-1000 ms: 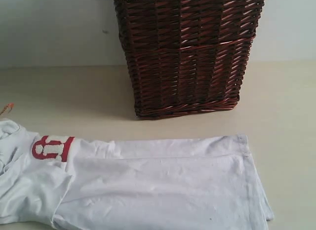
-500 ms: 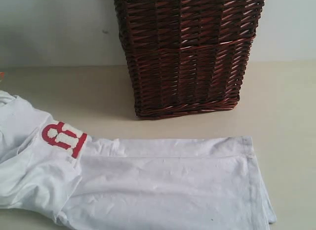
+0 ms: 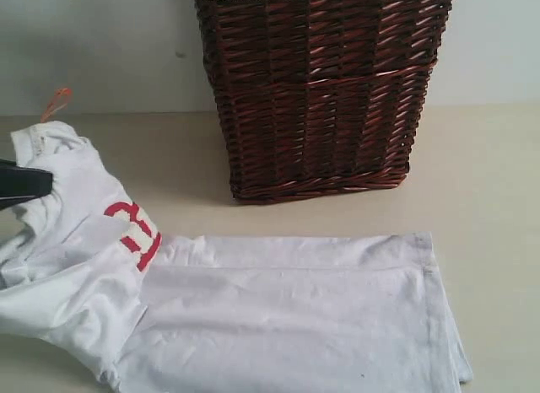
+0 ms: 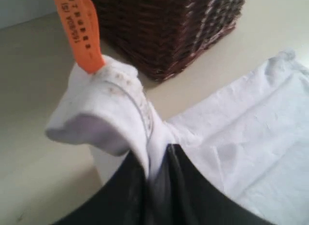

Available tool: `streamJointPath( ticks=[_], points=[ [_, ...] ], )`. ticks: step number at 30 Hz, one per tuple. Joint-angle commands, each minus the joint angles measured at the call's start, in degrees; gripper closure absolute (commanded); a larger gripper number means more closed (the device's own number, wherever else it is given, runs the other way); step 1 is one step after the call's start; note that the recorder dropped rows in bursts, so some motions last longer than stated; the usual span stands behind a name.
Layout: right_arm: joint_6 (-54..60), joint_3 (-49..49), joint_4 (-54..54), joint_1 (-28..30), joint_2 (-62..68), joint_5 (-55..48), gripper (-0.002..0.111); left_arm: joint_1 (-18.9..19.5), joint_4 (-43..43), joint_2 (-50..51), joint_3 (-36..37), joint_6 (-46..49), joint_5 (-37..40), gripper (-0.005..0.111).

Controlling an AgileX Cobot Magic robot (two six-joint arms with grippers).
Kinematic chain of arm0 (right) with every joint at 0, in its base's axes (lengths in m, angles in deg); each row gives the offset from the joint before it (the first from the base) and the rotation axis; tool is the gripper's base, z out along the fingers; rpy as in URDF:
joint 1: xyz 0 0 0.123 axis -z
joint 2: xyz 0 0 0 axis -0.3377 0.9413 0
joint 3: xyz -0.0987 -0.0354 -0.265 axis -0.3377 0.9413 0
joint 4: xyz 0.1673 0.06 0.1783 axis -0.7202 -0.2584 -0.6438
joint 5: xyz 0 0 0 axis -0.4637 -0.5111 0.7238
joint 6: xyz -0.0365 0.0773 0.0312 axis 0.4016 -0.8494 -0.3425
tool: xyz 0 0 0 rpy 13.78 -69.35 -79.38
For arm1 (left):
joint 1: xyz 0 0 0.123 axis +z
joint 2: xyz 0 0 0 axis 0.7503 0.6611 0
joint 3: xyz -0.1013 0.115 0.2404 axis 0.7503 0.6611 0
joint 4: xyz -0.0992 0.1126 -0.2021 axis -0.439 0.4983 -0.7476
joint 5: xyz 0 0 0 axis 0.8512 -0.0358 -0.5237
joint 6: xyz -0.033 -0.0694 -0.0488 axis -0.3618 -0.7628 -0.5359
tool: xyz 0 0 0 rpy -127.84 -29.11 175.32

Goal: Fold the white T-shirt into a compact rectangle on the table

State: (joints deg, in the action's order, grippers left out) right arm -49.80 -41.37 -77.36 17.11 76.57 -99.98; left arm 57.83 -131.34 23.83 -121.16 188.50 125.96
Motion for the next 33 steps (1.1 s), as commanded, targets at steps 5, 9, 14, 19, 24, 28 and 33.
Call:
streamJointPath(
  ticks=[5,9,14,19,24,28,33],
  points=[
    [0.08,0.25,0.17,-0.01,-0.37,0.78,0.108,-17.42,-5.59,3.39,-0.40,0.40,-6.85,0.107],
    [0.08,0.25,0.17,-0.01,-0.37,0.78,0.108,-25.91,-11.75,6.52,-0.40,4.66,-9.85,0.107],
    [0.08,0.25,0.17,-0.01,-0.37,0.78,0.108,-36.69,-16.16,11.13,-2.21,11.25,-16.81,0.107],
    [0.08,0.25,0.17,-0.01,-0.37,0.78,0.108,-43.35,-16.28,16.26,-8.61,11.64,-18.99,0.107],
    [0.08,0.25,0.17,-0.01,-0.37,0.78,0.108,-47.94,-18.59,22.42,-15.59,11.54,-19.27,0.107],
    [0.08,0.25,0.17,-0.01,-0.37,0.78,0.108,-51.36,-19.28,27.25,-19.68,11.44,-19.27,0.107],
    [0.08,0.25,0.17,-0.01,-0.37,0.78,0.108,-56.51,-19.28,32.04,-22.71,11.44,-19.27,0.107]
  ],
)
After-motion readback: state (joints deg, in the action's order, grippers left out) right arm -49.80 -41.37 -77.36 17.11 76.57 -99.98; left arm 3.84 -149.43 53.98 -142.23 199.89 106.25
